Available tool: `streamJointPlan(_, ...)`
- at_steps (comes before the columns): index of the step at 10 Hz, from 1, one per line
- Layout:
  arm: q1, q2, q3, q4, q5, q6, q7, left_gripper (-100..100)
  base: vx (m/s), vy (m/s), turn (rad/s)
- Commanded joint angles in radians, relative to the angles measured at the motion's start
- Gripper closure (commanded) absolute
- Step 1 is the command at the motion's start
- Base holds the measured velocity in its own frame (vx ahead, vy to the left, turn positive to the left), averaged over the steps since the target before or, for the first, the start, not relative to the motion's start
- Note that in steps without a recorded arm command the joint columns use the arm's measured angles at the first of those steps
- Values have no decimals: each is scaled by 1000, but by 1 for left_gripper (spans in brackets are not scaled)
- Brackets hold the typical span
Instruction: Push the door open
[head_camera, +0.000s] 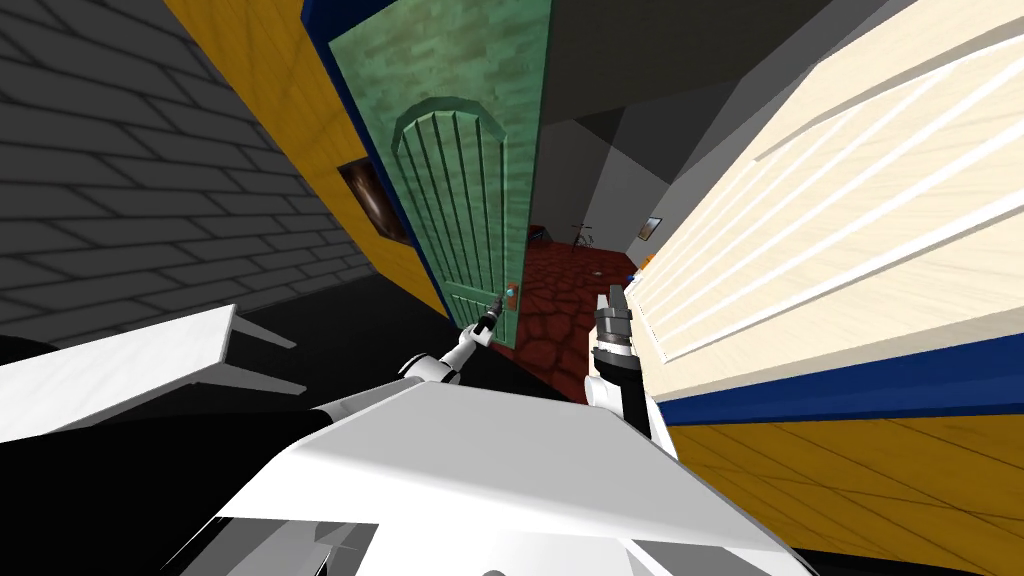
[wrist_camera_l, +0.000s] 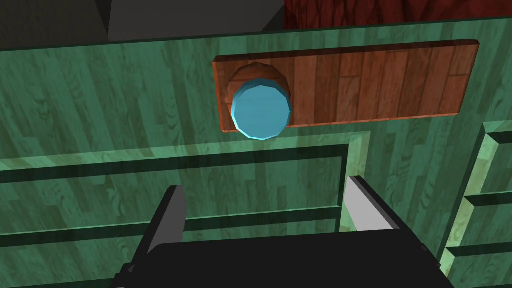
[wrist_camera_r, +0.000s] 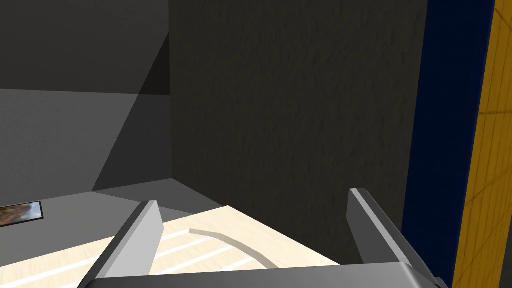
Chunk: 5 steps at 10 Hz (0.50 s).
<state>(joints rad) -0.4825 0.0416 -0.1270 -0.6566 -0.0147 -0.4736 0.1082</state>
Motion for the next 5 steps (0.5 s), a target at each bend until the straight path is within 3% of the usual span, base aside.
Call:
streamJointPlan(1, -1, 0, 4, 1, 1, -1, -3, -100, 197, -71, -23)
streamJointPlan(5, -2, -22, 12, 4, 3, -5, -8, -100, 194, -49, -23)
